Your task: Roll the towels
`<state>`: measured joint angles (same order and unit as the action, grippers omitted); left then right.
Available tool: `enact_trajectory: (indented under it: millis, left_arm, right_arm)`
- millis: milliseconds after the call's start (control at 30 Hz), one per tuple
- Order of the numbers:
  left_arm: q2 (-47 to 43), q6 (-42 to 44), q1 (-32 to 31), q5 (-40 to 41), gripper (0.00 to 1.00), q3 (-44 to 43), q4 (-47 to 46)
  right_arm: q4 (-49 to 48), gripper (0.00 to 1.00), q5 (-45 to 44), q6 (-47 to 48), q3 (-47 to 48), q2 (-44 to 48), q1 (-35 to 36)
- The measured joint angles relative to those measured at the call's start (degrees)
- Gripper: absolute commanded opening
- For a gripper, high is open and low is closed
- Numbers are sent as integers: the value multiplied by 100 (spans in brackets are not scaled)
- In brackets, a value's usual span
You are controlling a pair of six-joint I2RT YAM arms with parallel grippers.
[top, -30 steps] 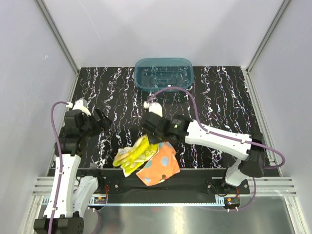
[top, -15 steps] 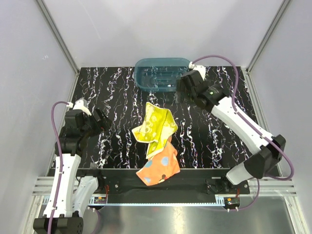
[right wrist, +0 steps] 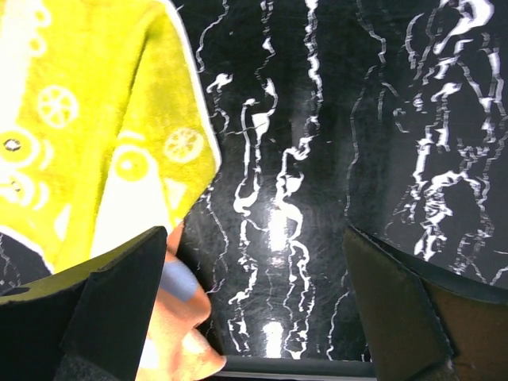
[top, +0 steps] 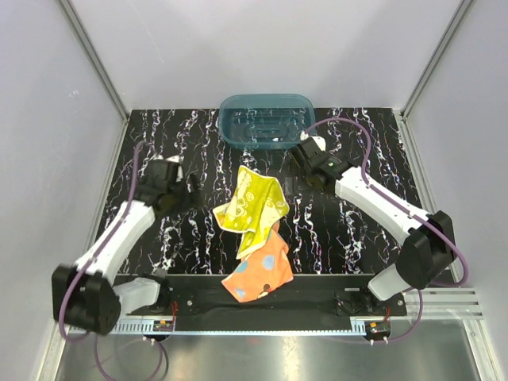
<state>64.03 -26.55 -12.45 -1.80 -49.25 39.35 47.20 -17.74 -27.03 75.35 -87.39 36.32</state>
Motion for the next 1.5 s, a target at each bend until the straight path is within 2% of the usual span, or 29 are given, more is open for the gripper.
enact_trajectory:
  millis: [233, 400, 567, 700, 833, 1000, 1033, 1100, 1200, 1233, 1300, 1367, 1433, 1500]
  left_arm:
    - [1757, -249, -734, 402, 62, -708, -157]
    - [2723, -323, -1036, 664, 59, -1346, -247]
    - [3394, -389, -1187, 780, 56, -1552, -304]
    - [3582, -468, -1196, 872, 55, -1552, -278]
    - [3635, -533, -1196, 957, 46, -1550, -284]
    - [3646, -546, -1196, 957, 43, -1368, -411]
    - [3659, -546, -1196, 955, 39, -1314, -435]
    - [3676, -542, -1196, 955, 37, -1263, -455]
    - [3676, -529, -1196, 944, 22, -1261, -503]
    - [3676, -514, -1196, 935, 12, -1261, -527]
    - [3676, -507, -1196, 911, 0, -1261, -566]
    - [3676, -474, -1196, 885, 0, -1261, -601]
    - [3676, -461, -1196, 870, 0, -1261, -614]
    - [3657, -463, -1172, 855, 0, -1257, -619]
  right_arm:
    - [-157, 100, 387, -42, -186, 0, 0]
    - [-153, 100, 540, -39, -319, 13, 0]
    - [-138, 100, 538, 15, -404, 153, 0]
    - [-116, 100, 525, 92, -407, 328, 0]
    - [-98, 100, 525, 140, -407, 396, 0]
    - [-79, 100, 525, 164, -420, 396, 0]
    - [-79, 100, 525, 166, -426, 396, 0]
    - [-76, 100, 525, 168, -439, 396, 0]
    - [-66, 100, 525, 166, -472, 400, 0]
    - [-59, 100, 525, 166, -479, 400, 0]
    - [-42, 100, 531, 160, -492, 407, 0]
    - [-9, 99, 546, 140, -492, 431, 0]
    - [24, 93, 640, 101, -492, 463, 0]
    - [-26, 91, 962, 28, -535, 503, 2]
